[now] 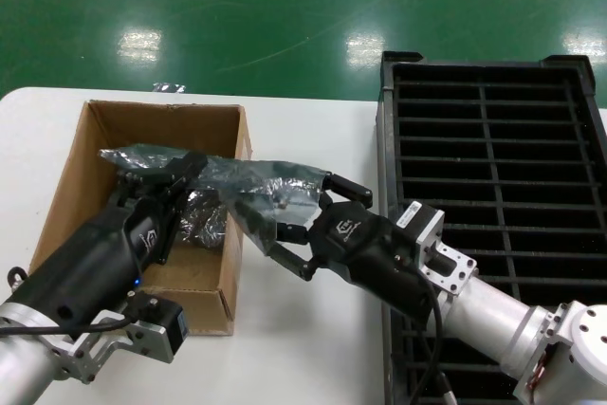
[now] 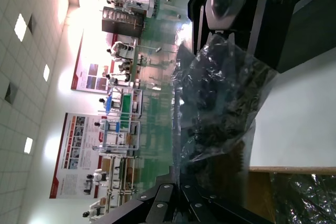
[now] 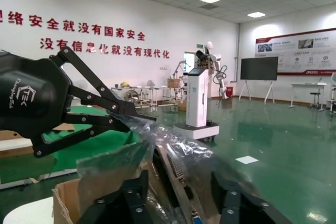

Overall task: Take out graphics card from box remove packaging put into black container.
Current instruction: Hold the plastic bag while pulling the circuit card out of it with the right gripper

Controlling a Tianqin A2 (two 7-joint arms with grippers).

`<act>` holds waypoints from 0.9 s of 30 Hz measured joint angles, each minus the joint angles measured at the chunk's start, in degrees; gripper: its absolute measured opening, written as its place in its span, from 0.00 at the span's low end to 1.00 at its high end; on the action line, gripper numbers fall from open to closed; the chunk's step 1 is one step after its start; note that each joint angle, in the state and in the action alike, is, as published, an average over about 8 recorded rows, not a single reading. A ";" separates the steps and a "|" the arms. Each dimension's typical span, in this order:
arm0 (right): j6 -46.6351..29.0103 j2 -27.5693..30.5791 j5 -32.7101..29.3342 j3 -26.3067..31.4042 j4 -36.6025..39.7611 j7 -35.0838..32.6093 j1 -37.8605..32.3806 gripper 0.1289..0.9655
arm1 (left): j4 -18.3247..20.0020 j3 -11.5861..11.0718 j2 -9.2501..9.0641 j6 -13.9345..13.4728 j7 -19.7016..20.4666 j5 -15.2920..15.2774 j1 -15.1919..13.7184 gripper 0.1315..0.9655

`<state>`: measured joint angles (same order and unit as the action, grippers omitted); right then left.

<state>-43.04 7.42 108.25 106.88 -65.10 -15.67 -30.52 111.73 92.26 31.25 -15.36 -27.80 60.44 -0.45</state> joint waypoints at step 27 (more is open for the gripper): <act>-2.10 -4.91 1.39 -1.38 10.31 -3.33 -4.38 0.23 | 0.00 0.00 0.00 0.00 0.00 0.00 0.00 0.01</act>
<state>-45.14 2.52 109.64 105.50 -54.78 -19.00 -34.90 111.73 92.26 31.25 -15.36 -27.80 60.44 -0.45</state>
